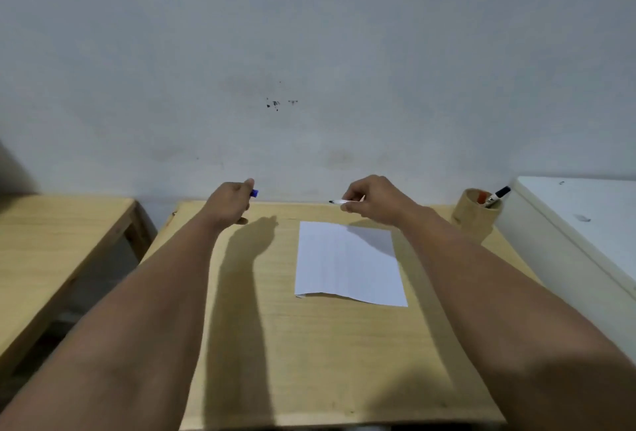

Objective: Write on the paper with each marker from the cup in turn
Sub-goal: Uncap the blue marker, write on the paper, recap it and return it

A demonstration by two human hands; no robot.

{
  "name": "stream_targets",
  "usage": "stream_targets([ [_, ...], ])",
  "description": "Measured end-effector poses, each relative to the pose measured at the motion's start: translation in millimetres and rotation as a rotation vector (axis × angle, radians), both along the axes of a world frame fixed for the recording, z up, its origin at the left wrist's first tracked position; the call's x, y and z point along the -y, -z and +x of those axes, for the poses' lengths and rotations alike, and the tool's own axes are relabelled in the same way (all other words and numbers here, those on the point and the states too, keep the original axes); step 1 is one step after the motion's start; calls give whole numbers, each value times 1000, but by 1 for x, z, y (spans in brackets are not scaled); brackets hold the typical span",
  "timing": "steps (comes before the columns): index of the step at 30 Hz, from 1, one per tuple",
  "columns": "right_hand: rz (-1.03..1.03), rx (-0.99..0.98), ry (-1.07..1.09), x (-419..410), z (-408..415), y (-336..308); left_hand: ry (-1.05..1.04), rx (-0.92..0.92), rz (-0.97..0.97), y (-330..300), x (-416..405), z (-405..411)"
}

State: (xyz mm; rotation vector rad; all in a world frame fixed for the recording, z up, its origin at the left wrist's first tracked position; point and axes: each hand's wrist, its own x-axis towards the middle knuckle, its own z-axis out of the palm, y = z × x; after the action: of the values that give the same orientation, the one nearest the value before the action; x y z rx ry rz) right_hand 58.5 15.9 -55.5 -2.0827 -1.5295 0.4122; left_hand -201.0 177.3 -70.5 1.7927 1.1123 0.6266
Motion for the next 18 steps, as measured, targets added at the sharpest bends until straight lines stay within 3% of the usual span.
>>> stream_targets([
  [2, 32, -7, 110, 4, 22, 10, 67, -285, 231, 19, -15, -9],
  [6, 247, -376, 243, -16, 11, 19, 219, -730, 583, 67, 1, 17],
  [9, 343, -812, 305, -25, -2, 21, 248, -800, 802, 87, 6, 20],
  [13, 355, -1343, 359, -20, -7, 14, 242, -792, 824, 86, 3, 15],
  [15, 348, -1428, 340, -16, -5, 16, 222, -797, 764, 82, 6, 13],
  [18, 343, -1338, 308, -7, -5, 21, 126, -792, 696, 72, 11, 9],
])
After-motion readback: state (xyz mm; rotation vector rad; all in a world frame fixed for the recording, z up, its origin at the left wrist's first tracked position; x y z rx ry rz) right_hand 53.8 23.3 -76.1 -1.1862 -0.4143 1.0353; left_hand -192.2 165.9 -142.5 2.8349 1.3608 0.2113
